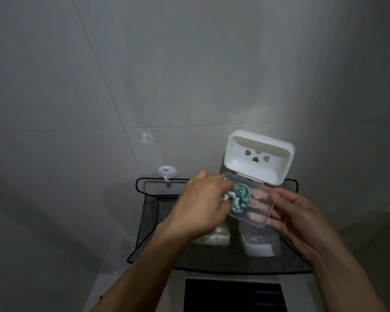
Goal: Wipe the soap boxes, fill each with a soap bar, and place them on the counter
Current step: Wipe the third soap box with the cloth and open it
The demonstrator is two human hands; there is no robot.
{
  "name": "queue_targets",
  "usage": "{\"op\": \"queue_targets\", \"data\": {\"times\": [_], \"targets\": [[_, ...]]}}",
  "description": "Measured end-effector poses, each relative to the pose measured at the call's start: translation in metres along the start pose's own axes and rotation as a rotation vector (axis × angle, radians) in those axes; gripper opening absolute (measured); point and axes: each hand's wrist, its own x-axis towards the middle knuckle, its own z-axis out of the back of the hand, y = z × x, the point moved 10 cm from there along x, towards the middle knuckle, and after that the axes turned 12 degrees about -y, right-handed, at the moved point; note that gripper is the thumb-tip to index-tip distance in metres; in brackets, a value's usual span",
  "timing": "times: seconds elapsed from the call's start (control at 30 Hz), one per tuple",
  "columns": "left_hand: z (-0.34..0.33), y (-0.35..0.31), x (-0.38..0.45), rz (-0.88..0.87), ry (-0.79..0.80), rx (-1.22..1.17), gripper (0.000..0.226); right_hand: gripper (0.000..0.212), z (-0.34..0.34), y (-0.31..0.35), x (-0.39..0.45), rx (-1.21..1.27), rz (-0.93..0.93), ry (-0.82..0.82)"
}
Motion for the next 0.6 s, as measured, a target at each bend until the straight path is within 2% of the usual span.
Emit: {"op": "queue_targets", "data": {"times": [0.13,0.23,0.37,0.53,0.6], "targets": [[0.026,0.034,-0.010,0.183,-0.119,-0.362,0.025,0.039,0.008,0.006,-0.001,-0.016,0.020,-0.019],[0.035,0.070,-0.022,0.285,-0.205,-0.305,0.023,0.038,0.019,0.015,0.000,0.000,0.057,-0.040],[-0.003,0.096,-0.040,0.395,-0.038,-0.125,0.027,0.036,0.020,0.019,-0.001,-0.017,0.071,-0.026],[-0.065,0.087,-0.065,0.386,0.202,-0.039,0.027,0.036,0.011,0.015,-0.004,-0.042,0.056,0.023],[-0.074,0.085,-0.068,0.362,0.234,-0.054,0.036,0.038,0.008,0.013,-0.006,-0.051,0.045,0.044]]}}
